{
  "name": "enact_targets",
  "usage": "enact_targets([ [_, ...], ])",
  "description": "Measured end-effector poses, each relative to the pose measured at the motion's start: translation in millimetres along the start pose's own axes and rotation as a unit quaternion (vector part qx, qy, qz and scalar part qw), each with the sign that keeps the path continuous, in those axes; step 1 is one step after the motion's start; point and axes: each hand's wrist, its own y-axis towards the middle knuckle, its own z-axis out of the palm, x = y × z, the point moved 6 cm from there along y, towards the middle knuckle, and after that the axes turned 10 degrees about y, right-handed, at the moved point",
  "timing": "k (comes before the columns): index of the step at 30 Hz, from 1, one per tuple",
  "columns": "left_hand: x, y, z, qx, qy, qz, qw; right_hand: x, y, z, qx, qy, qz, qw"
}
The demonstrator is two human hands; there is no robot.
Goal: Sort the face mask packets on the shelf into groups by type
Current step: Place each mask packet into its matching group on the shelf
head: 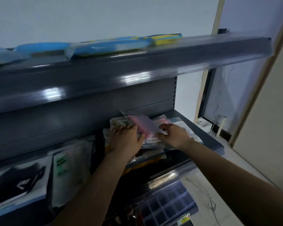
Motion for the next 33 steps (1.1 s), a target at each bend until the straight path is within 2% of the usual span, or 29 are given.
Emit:
enact_targets([
  [5, -6.5, 3.7, 5.1, 0.004, -0.003, -0.015, 1.000, -18.4, 30.0, 7.3, 0.051, 0.085, 0.021, 0.995],
  [11, -16.3, 4.8, 16.9, 0.052, -0.012, -0.079, 0.995, -62.0, 94.0, 29.4, 0.094, 0.165, -0.018, 0.982],
  [14, -19.4, 4.6, 20.5, 0.065, 0.012, -0.114, 0.991, -43.6, 78.9, 13.7, 0.100, 0.176, -0.022, 0.979],
  [18, -28.0, 2.6, 18.8, 0.045, 0.045, -0.147, 0.987, -38.9, 74.1, 6.5, 0.143, 0.187, -0.035, 0.971],
  [22, -36.8, -0.5, 21.3, 0.044, 0.059, -0.176, 0.982, -55.8, 94.1, 10.8, 0.130, 0.205, -0.054, 0.969],
  [27, -42.1, -0.6, 19.2, 0.042, 0.071, -0.215, 0.973, -80.9, 95.5, -9.9, 0.035, 0.318, -0.011, 0.947],
  [30, -39.4, 0.1, 19.5, 0.028, 0.043, -0.256, 0.965, -94.0, 99.3, -13.0, 0.045, 0.346, -0.006, 0.937],
  [33, -32.4, -1.4, 23.9, 0.037, -0.011, -0.321, 0.946, -105.0, 103.1, -15.9, 0.075, 0.416, 0.008, 0.906],
])
